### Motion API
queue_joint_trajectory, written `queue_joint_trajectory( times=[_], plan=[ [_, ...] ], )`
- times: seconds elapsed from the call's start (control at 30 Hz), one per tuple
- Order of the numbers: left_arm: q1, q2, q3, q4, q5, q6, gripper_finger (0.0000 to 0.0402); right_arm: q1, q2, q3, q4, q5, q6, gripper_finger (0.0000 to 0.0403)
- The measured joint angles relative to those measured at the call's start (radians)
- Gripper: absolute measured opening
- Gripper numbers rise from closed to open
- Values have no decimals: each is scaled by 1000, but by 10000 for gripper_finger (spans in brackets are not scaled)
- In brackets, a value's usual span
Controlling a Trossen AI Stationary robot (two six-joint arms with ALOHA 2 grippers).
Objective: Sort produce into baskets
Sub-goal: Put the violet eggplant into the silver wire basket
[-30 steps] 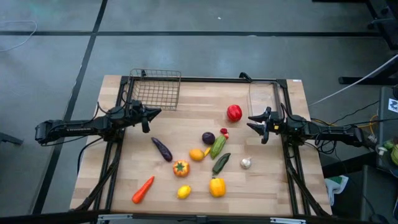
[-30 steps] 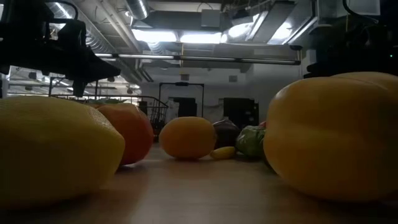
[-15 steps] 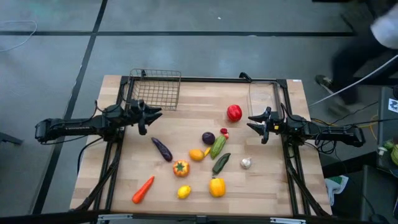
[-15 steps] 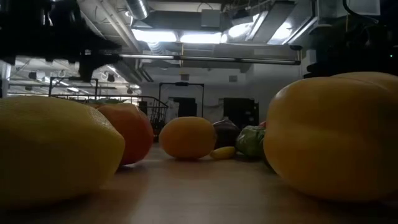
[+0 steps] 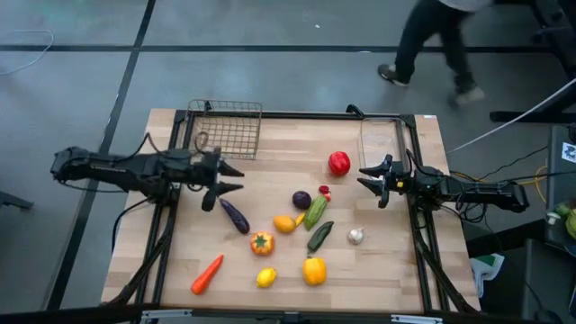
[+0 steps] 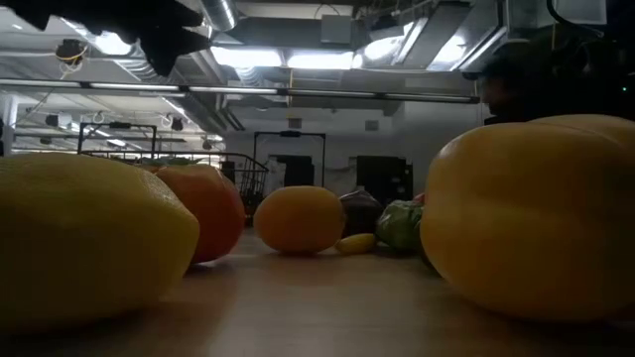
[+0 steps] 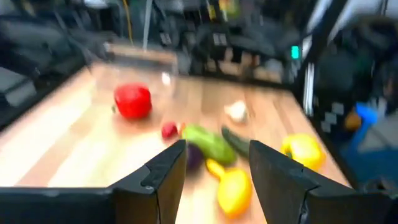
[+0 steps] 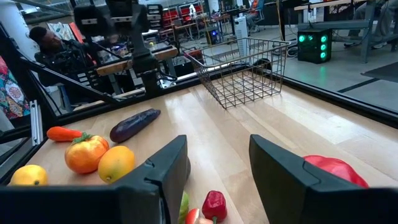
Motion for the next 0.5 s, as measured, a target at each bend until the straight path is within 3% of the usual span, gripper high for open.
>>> queue_joint_trajectory(
  times=[0.3,0.5],
  plan=[
    [-108,190,198,-357,-1,-3,173,0,0,0,0,0,0,172],
    [-163,305,253,-558,0,20,173,0,0,0,1,-2,0,172]
  ],
)
